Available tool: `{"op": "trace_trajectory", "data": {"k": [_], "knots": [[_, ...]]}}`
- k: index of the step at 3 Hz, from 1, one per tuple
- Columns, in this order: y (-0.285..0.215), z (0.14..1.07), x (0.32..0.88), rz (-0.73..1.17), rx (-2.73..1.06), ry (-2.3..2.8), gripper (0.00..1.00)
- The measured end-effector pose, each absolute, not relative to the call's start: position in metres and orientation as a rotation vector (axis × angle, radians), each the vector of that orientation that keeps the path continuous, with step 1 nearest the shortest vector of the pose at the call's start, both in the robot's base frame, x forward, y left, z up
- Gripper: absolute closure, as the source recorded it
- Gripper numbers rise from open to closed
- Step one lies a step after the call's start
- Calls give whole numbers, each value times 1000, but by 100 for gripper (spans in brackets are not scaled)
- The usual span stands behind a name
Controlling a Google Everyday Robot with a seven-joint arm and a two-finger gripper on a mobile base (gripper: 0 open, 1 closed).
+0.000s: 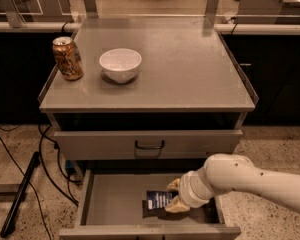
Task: Pick rxbar blueberry from middle drawer and place on counter
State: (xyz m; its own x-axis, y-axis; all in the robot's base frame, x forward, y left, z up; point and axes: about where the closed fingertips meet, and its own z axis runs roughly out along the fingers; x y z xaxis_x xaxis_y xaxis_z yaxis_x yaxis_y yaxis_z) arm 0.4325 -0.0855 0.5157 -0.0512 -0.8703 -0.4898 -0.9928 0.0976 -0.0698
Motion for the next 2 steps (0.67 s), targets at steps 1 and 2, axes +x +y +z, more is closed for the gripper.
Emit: {"op": "trace_trajectory", "data": {"k": [1,2], "knots": [[-88,581,428,336,-1797,1950,100],[-98,675,434,143,-1765,1888,100]]}}
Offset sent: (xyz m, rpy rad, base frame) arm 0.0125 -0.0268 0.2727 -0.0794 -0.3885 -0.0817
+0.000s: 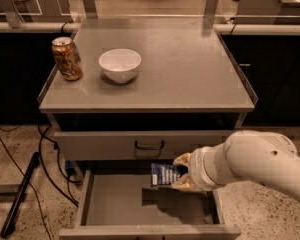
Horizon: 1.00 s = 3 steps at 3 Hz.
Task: Pick rxbar blueberry from middle drawer and place on counter
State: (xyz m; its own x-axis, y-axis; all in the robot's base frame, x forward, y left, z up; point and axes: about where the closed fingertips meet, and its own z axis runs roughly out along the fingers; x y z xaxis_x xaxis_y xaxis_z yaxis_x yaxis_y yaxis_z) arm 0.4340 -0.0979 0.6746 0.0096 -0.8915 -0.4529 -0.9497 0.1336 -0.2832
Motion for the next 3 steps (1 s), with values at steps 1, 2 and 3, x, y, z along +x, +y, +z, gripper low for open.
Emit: {"op": "trace_trajectory", "data": {"k": [1,2,3], "knots": [[-98,675,434,143,-1765,1888,100],[-100,709,438,121,-1738,1878,100],[-102,766,446,98,-1713,1860,100]]}}
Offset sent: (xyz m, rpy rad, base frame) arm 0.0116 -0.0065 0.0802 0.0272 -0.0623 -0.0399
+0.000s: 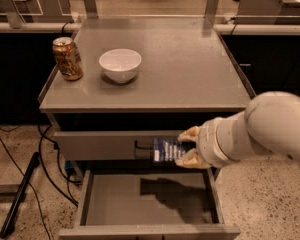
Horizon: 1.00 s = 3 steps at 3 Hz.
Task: Pick rxbar blueberry from middle drawer and place on counter
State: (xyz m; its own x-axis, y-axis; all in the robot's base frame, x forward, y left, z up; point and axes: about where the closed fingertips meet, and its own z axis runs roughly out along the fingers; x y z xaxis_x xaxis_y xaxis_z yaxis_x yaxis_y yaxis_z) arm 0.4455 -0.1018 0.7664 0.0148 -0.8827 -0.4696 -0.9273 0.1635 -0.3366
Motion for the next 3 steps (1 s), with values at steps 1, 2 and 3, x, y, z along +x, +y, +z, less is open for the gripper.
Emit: {"op": "trace_trajectory", "data": {"k": [1,2,3], "knots": [[-107,858,466,-12,-1676,1785,100],[-107,858,466,-12,-1676,1785,100],[-99,863,476,-66,-1703,1761,100]]}}
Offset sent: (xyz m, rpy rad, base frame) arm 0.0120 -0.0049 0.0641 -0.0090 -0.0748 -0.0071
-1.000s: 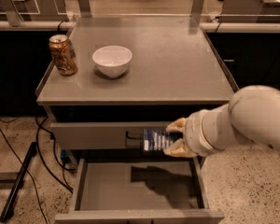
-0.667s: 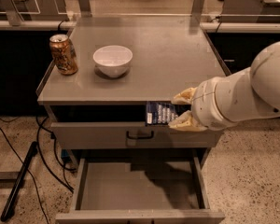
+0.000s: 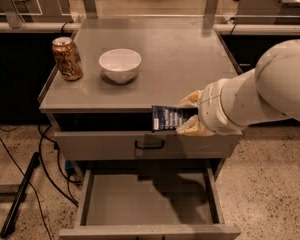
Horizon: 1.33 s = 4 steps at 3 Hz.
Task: Pick rxbar blueberry from middle drawer and place on counter
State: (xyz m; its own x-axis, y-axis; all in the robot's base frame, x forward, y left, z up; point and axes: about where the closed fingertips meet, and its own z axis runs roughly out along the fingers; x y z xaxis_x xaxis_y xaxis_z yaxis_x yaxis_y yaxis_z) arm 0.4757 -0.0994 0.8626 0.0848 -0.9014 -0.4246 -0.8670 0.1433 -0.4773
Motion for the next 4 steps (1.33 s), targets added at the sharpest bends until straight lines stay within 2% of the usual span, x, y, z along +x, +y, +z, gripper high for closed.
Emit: {"op": "trace_trajectory", "data": {"k": [2,4], "knots": [[-82,882,528,-149,-1735,1743,100],[-87,896,586,-124,-1668,1797,100]]}}
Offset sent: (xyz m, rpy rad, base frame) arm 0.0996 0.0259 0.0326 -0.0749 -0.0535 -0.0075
